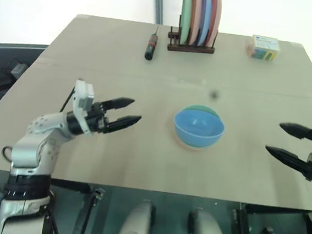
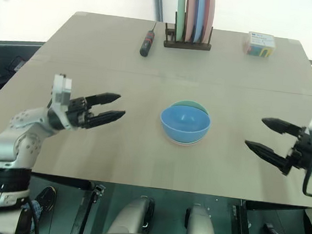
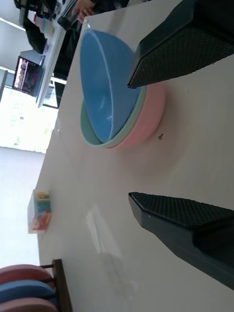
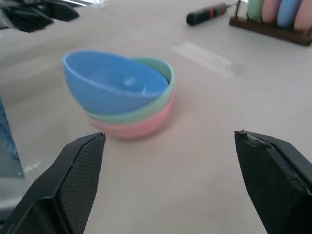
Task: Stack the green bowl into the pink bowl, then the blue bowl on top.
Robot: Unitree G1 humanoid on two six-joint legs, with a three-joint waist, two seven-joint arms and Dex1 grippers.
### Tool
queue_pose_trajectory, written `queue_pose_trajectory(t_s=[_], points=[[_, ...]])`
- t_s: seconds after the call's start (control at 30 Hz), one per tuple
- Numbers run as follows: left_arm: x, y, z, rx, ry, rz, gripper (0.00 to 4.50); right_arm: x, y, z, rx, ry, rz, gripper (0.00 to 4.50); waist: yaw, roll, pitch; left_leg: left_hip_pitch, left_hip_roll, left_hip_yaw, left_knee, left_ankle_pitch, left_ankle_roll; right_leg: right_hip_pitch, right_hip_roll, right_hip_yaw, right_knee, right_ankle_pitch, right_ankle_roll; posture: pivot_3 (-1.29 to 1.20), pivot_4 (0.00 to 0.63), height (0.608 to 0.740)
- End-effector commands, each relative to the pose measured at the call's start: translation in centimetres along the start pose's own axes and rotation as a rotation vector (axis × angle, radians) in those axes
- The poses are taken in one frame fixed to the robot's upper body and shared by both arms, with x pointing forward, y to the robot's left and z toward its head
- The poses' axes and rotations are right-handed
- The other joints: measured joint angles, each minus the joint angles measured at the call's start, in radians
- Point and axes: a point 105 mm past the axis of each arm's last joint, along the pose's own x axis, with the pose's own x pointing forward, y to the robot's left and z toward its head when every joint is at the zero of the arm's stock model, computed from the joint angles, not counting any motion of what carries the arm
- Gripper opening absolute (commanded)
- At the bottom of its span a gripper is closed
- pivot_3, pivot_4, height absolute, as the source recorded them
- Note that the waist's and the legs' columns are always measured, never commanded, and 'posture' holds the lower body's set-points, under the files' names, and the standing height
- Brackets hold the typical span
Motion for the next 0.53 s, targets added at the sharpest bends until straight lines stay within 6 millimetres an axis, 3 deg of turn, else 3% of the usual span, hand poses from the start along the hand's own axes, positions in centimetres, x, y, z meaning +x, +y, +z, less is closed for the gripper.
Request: queue_pose_trajectory(t_s=[0.03,0.17,0.53], points=[[-1.1,-0.6,0.9,0.082,-0.015,0.014,3.62,-1.0,-0.2,0.2,-0.081,-0.037,0.028,4.46,-0.004,0.000,0.000,0.002,0.000,0.000,0.000,0.000,0.000,0.001,0.000,0.000,0.000,0.000,0.000,0.00,0.150,0.740],[-1.7,-1.5,0.5,0.087,-0.018,0.012,3.62,-1.3,0.0,-1.6,-0.089,0.002,0.090,4.46,-0.008,0.000,0.000,0.007,0.002,0.002,-0.001,0.000,0.000,0.005,0.001,0.001,0.000,0.000,-0.001,0.00,0.150,0.740],[-1.6,-2.2,0.5,0.123,-0.021,0.001,3.62,-0.4,0.1,-2.9,-0.102,0.012,0.133,4.46,-0.009,0.000,0.000,0.007,0.003,0.010,-0.001,0.000,0.000,0.004,0.000,0.005,-0.001,0.001,-0.001,0.00,0.150,0.740]])
